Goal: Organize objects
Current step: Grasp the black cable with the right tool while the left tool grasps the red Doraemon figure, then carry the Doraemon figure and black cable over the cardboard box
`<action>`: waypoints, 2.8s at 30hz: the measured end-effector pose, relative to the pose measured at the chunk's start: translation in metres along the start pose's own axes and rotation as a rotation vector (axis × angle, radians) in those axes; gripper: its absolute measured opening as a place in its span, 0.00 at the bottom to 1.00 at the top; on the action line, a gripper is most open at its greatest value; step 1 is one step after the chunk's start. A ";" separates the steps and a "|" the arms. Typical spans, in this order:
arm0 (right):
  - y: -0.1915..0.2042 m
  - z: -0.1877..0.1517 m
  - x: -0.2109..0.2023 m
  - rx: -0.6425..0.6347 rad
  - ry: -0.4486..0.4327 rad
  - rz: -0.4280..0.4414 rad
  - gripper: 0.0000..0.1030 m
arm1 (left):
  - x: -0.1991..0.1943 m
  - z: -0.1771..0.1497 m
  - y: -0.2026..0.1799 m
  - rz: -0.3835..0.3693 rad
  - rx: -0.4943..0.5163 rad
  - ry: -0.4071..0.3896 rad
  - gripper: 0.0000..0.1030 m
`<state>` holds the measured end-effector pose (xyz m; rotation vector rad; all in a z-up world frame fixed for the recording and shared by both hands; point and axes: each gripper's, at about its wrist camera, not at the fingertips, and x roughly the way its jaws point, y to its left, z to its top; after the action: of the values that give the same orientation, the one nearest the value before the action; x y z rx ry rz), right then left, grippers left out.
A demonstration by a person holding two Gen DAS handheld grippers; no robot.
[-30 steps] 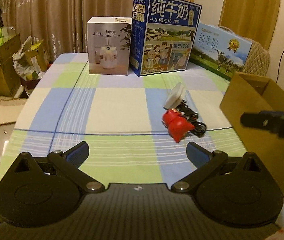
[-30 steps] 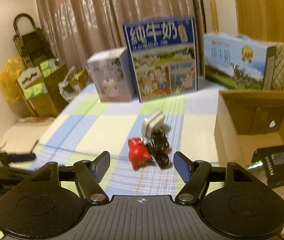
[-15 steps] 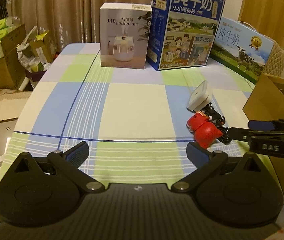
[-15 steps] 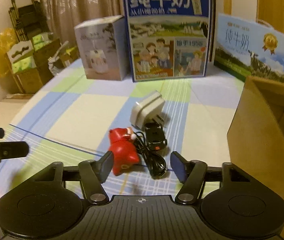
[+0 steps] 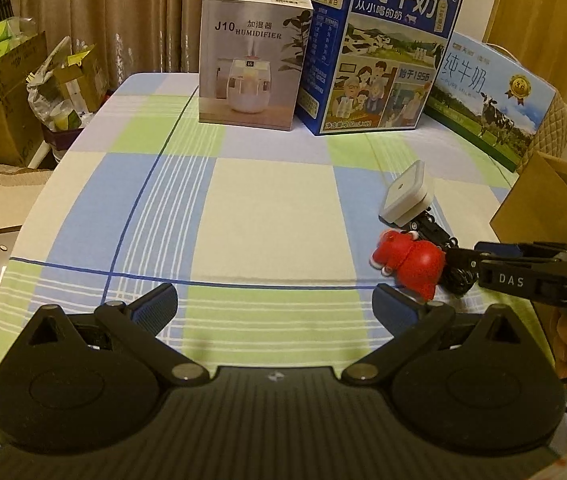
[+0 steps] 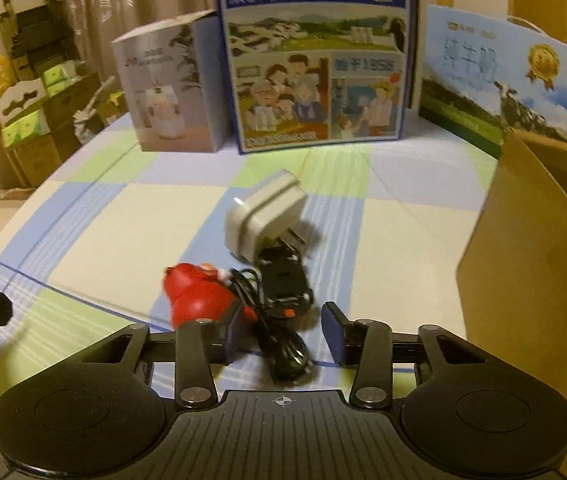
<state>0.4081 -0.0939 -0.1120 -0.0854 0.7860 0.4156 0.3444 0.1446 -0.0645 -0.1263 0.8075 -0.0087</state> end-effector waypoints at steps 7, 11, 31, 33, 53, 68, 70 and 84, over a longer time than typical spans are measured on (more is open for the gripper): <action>-0.004 -0.005 0.009 -0.014 0.053 0.051 0.34 | 0.000 0.000 -0.007 -0.014 0.014 -0.003 0.99; 0.004 -0.007 0.010 -0.041 0.055 0.101 0.18 | 0.001 0.000 -0.009 -0.018 0.016 0.000 0.99; 0.027 -0.013 -0.010 -0.050 0.204 0.176 0.15 | 0.016 -0.003 -0.022 -0.045 0.033 0.022 0.99; 0.022 -0.019 -0.007 -0.047 0.206 0.167 0.15 | 0.019 -0.003 -0.024 -0.042 0.036 0.023 0.99; 0.034 -0.024 0.005 -0.122 0.187 0.223 0.34 | 0.051 -0.007 0.013 -0.027 0.052 0.053 0.60; 0.037 -0.022 0.005 -0.109 0.178 0.218 0.34 | 0.050 -0.011 0.012 -0.025 0.046 0.088 0.38; 0.038 -0.022 0.006 -0.115 0.178 0.217 0.34 | 0.049 -0.011 0.010 -0.026 0.047 0.089 0.38; 0.047 -0.025 0.013 -0.131 0.138 0.202 0.34 | 0.052 -0.010 0.002 -0.011 0.090 0.074 0.49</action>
<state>0.3811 -0.0524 -0.1350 -0.1590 0.9062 0.6583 0.3733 0.1429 -0.1093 -0.0454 0.8793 -0.0602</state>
